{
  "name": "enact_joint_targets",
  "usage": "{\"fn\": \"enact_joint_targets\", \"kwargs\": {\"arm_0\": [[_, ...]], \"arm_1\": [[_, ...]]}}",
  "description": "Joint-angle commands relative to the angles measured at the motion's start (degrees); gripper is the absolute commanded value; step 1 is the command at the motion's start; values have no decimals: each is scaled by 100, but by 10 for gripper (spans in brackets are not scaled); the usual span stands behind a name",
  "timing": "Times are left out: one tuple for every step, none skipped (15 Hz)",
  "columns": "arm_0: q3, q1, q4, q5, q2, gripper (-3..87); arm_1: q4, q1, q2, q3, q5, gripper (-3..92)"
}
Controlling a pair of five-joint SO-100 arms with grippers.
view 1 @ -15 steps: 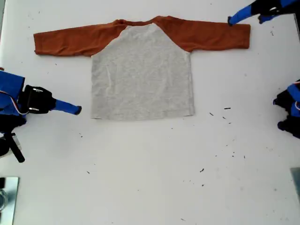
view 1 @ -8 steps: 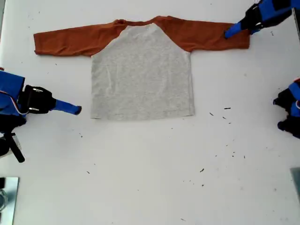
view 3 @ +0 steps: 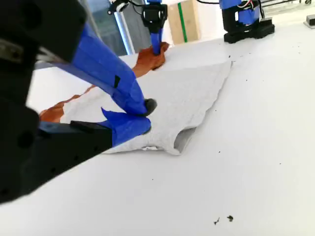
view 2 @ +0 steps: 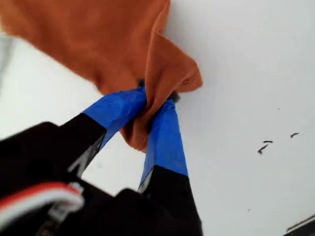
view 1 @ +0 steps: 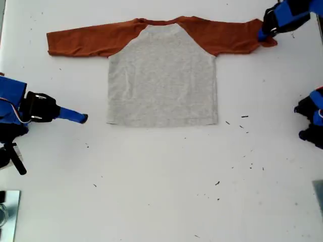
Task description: Fold t shirt
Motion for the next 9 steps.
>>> {"fn": "enact_joint_targets", "kwargs": {"arm_0": [[53, 18, 9, 44, 53, -3], [53, 18, 9, 44, 53, -3], [53, 0, 9, 35, 53, -3], [53, -18, 9, 26, 53, -3], [53, -26, 9, 26, 53, -3], [53, -35, 9, 26, 53, -3], [53, -35, 9, 26, 53, -3], [53, -18, 9, 26, 53, -3], [53, 0, 9, 18, 53, -3]], "arm_1": [[756, -571, 1072, -949, 369, 32], [1160, -888, 1310, -1450, 554, 32], [1362, -1318, 1380, -1872, 773, 32], [1274, -1881, 1301, -2092, 1037, 32], [1055, -2531, 993, -2329, 1415, 32], [747, -3278, 413, -2769, 1758, 32], [624, -3920, -431, -3586, 2013, 34], [633, -4438, -1310, -4605, 2250, 76], [659, -4957, -2065, -5616, 2320, 278]]}}
